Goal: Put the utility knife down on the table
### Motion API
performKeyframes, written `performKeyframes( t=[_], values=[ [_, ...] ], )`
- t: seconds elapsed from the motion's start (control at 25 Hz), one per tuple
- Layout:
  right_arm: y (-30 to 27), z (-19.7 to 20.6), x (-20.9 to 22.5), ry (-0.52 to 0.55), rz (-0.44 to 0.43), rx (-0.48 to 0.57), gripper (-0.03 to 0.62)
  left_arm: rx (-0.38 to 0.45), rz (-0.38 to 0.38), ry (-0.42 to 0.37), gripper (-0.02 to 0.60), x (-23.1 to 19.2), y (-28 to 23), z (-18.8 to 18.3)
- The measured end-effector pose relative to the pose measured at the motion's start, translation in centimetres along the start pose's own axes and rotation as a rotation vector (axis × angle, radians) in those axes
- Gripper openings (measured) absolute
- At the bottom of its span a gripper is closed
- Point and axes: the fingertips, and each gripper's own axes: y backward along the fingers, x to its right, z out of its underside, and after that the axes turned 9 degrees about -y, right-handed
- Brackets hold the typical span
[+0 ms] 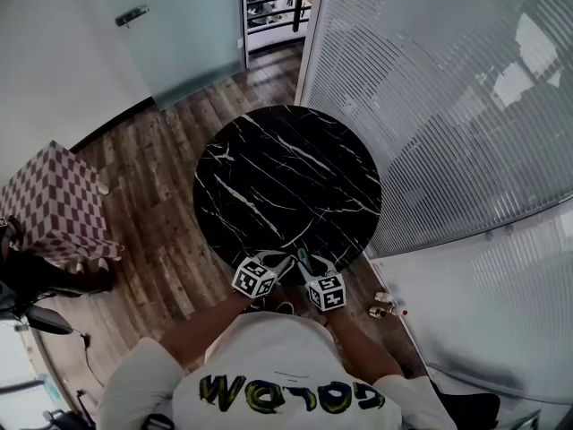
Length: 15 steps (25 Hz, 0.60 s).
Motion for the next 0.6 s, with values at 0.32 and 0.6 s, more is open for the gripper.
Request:
performKeyframes(
  t=[0.32,0.6],
  values=[
    [3.9,-6.2,-4.5,-0.019,-0.087,0.169,0.135,0.131,-0.006,0.01,0.0,1.7,4.5,-5.1],
    [8.7,-11.4,-7.1,0.05,-0.11,0.299,0.115,0.265,0.014,-0.049,0.0,3.5,8.7,-9.6]
  ],
)
